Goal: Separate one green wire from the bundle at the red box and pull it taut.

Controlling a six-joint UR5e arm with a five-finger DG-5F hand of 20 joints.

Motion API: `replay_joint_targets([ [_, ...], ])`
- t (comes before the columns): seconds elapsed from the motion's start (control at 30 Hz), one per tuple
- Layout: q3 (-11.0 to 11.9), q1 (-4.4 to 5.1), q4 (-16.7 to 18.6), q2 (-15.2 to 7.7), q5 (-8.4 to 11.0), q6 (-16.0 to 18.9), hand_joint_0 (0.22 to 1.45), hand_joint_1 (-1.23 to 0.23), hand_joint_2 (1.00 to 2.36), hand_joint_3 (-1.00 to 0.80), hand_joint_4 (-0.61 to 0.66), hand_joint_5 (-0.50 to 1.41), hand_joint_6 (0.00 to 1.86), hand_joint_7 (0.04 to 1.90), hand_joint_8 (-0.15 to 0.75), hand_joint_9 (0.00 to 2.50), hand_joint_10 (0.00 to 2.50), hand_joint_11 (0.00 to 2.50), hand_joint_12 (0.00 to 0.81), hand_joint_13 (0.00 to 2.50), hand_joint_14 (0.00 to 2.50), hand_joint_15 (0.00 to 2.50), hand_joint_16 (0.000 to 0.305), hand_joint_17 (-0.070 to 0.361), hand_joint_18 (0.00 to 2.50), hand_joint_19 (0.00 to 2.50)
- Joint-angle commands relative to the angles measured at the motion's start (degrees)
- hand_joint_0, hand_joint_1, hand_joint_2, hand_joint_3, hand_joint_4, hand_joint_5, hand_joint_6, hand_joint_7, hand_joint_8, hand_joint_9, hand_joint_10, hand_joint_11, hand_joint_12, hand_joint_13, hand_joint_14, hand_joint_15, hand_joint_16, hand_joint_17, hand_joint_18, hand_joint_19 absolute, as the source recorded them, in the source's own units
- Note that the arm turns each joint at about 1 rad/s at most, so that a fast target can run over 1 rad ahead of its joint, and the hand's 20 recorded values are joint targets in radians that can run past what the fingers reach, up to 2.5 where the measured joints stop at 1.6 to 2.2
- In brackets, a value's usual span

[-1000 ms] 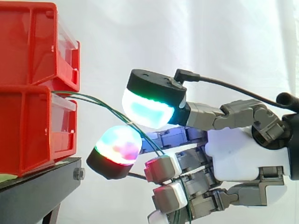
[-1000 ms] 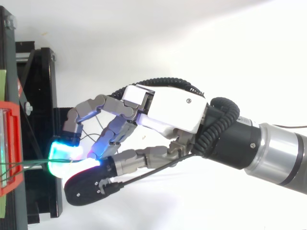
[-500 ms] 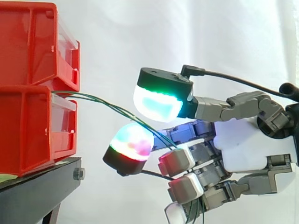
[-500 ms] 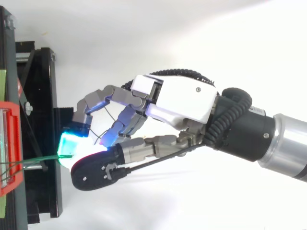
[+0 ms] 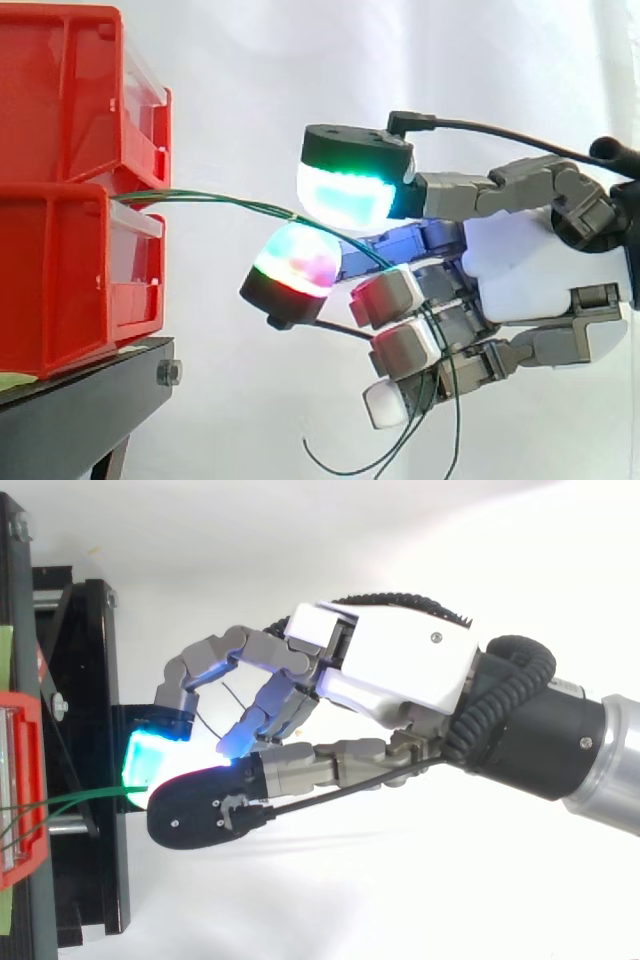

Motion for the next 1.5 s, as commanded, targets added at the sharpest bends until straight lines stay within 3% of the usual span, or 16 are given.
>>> replay_joint_targets([
  [0.0, 0.01, 0.02, -0.01, 0.10, 0.01, -0.65, 0.62, -0.70, 1.02, -0.28, 0.08, -0.16, 0.90, 0.93, 0.271, 1.21, 0.02, 1.20, 0.332, 1.18, 0.03, 1.03, 0.050, 0.112, 0.77, 0.70],
  [0.2, 0.01, 0.38, 0.70, 0.10, 0.18, -2.84, 0.64, -0.75, 1.02, -0.28, 0.07, -0.17, 0.92, 0.89, 0.274, 1.19, 0.02, 1.20, 0.332, 1.17, 0.03, 1.02, 0.050, 0.112, 0.77, 0.69],
  [0.4, 0.01, 0.55, 0.70, 0.10, 0.36, -2.93, 0.64, -0.75, 1.00, -0.50, 0.10, -0.17, 0.91, 0.87, 0.268, 1.21, 0.02, 1.17, 0.327, 1.18, 0.03, 1.00, 0.049, 0.110, 0.78, 0.68],
  [0.67, -0.16, 0.99, 0.70, 0.10, 0.54, -2.93, 0.58, -0.70, 1.00, -0.50, 0.11, -0.16, 0.91, 0.87, 0.273, 1.23, 0.02, 1.18, 0.332, 1.20, 0.03, 1.02, 0.050, 0.112, 0.80, 0.69],
  [0.87, -0.25, 1.34, 0.70, 0.10, 0.54, -2.93, 0.64, -0.76, 1.01, -0.44, 0.09, -0.17, 0.90, 0.92, 0.268, 1.22, 0.02, 1.18, 0.325, 1.19, 0.03, 1.01, 0.049, 0.110, 0.79, 0.69],
  [1.03, -0.25, 1.61, 0.78, 0.10, 0.89, -2.93, 0.67, -0.78, 1.02, -0.30, 0.00, -0.17, 0.93, 0.96, 0.268, 1.21, 0.02, 1.19, 0.328, 1.19, 0.03, 1.00, 0.049, 0.110, 0.79, 0.68],
  [1.17, -0.25, 1.78, 0.70, 0.10, 1.24, -2.84, 0.71, -0.83, 1.02, -0.29, -0.05, -0.18, 0.94, 0.94, 0.262, 1.17, 0.02, 1.20, 0.322, 1.17, 0.03, 1.00, 0.049, 0.109, 0.80, 0.67],
  [1.3, -0.25, 1.78, 0.70, 0.01, 1.24, -2.76, 0.75, -0.89, 1.00, -0.50, -0.04, -0.18, 0.94, 0.93, 0.261, 1.18, 0.02, 1.20, 0.321, 1.17, 0.03, 0.99, 0.048, 0.108, 0.80, 0.65],
  [1.47, -0.25, 1.78, 0.78, 0.10, 1.24, -2.76, 0.71, -0.91, 1.00, -0.50, 0.02, -0.17, 0.94, 0.90, 0.262, 1.19, 0.02, 1.20, 0.327, 1.17, 0.03, 0.97, 0.048, 0.108, 0.80, 0.65],
])
